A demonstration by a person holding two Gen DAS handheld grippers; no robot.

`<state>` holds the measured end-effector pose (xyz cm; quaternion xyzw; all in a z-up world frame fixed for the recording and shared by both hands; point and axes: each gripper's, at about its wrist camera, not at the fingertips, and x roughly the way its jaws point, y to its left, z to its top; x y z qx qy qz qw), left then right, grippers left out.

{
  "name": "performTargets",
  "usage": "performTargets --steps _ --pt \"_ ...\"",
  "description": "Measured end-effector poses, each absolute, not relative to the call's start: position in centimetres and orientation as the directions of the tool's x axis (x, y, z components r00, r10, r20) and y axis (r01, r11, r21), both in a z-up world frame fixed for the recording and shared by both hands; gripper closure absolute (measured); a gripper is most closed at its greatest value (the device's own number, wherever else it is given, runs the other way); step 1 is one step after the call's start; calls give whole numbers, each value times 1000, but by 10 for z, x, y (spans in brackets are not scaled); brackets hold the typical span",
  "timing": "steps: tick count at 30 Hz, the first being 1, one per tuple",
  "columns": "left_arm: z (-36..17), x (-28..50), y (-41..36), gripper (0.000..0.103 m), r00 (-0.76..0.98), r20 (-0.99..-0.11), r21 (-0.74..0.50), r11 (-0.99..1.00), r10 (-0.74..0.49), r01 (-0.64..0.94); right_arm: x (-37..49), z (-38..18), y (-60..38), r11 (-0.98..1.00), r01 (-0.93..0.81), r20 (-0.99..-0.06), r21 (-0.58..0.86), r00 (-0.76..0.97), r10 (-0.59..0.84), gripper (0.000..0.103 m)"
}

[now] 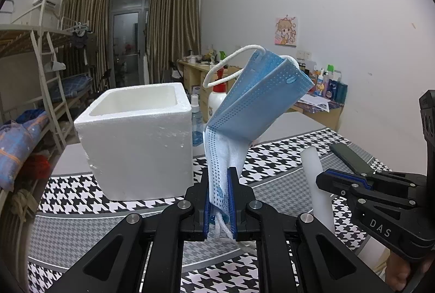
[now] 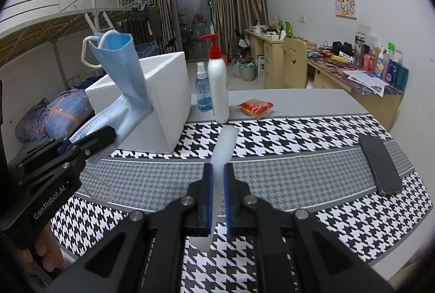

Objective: Organize soft objects
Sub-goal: 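Carry the blue mask and white foam tube over to the white foam box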

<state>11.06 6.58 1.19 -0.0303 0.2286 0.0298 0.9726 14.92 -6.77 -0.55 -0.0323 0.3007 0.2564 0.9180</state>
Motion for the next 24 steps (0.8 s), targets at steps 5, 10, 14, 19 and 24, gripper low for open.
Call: performTargets --steps 5,10,14,19,24 --pt "13 111 69 91 895 -444 -46 996 47 -76 150 -2 -63 859 -504 -561 93 686 463 93" --pt "15 112 73 91 898 -438 -50 996 47 -76 150 3 -58 850 -518 -549 92 686 478 93" --pt "18 112 76 91 901 -430 -50 995 55 -84 152 6 -53 845 -528 -542 91 685 487 93" --pt "21 112 82 91 903 -424 -50 994 64 -95 153 10 -49 841 -534 -526 87 693 494 93" --pt "23 113 87 91 906 -417 -51 994 68 -98 154 15 -44 838 -540 -516 80 697 499 93"
